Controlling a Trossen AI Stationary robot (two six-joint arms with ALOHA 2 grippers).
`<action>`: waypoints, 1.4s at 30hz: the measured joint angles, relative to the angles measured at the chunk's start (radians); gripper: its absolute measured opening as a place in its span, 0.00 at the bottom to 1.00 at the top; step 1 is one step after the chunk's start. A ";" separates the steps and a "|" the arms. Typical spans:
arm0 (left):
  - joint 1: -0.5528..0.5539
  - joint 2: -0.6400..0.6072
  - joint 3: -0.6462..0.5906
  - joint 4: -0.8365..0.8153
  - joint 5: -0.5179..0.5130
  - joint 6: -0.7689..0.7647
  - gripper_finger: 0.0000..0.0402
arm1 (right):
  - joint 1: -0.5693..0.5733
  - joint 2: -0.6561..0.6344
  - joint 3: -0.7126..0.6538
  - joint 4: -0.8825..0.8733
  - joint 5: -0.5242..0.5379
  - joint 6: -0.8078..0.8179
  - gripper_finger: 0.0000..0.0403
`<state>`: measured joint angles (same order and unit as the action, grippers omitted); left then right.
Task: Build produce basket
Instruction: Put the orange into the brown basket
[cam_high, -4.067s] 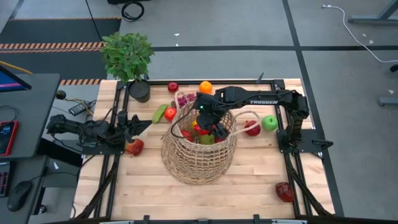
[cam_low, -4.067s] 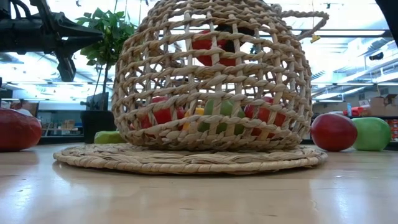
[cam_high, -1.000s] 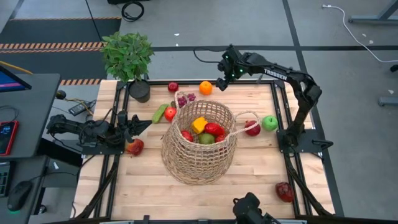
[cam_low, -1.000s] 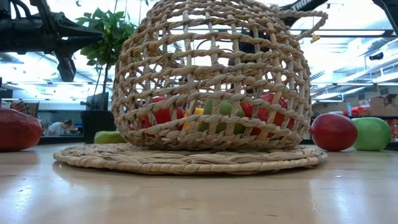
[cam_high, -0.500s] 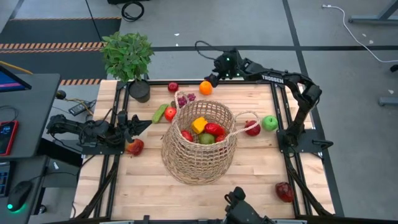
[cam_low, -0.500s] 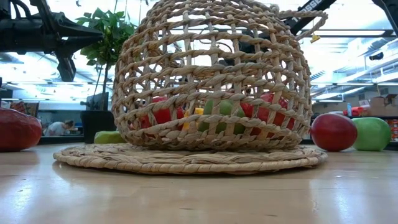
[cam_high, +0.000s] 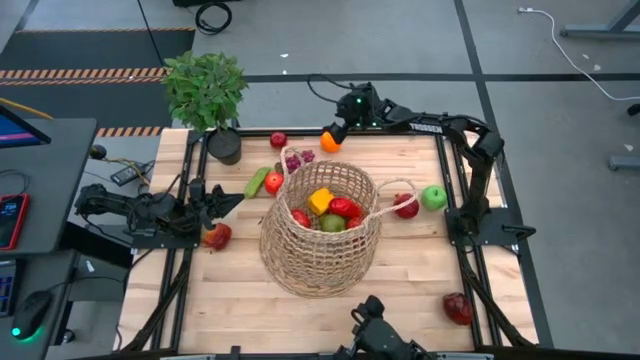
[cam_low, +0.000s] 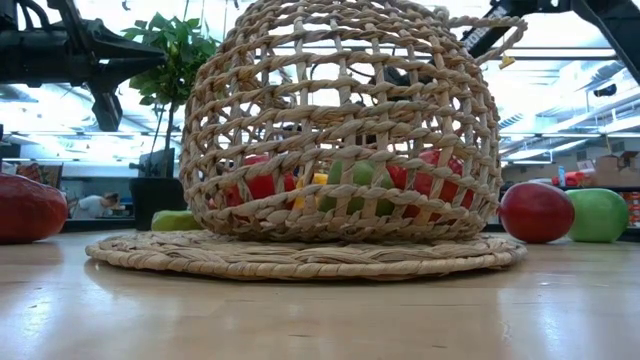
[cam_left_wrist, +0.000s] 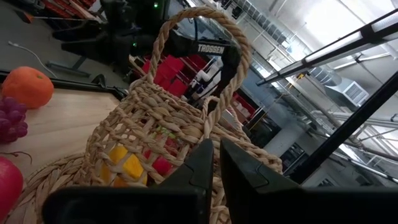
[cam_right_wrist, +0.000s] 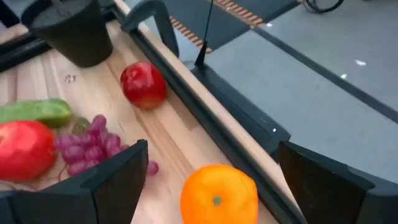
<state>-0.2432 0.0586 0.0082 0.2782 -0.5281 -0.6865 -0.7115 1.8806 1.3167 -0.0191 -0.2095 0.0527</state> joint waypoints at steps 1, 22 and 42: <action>0.000 0.000 0.000 0.000 0.001 0.000 0.09 | 0.003 0.010 0.000 0.008 -0.005 -0.003 0.90; 0.000 0.000 0.000 0.000 0.001 0.000 0.09 | 0.062 0.137 0.001 -0.017 0.057 -0.240 0.90; 0.000 0.000 0.000 0.001 0.001 0.000 0.09 | 0.072 0.122 0.028 -0.069 0.056 -0.228 0.89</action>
<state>-0.2434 0.0589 0.0083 0.2790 -0.5266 -0.6865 -0.6396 2.0025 1.3451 -0.0882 -0.1534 -0.1753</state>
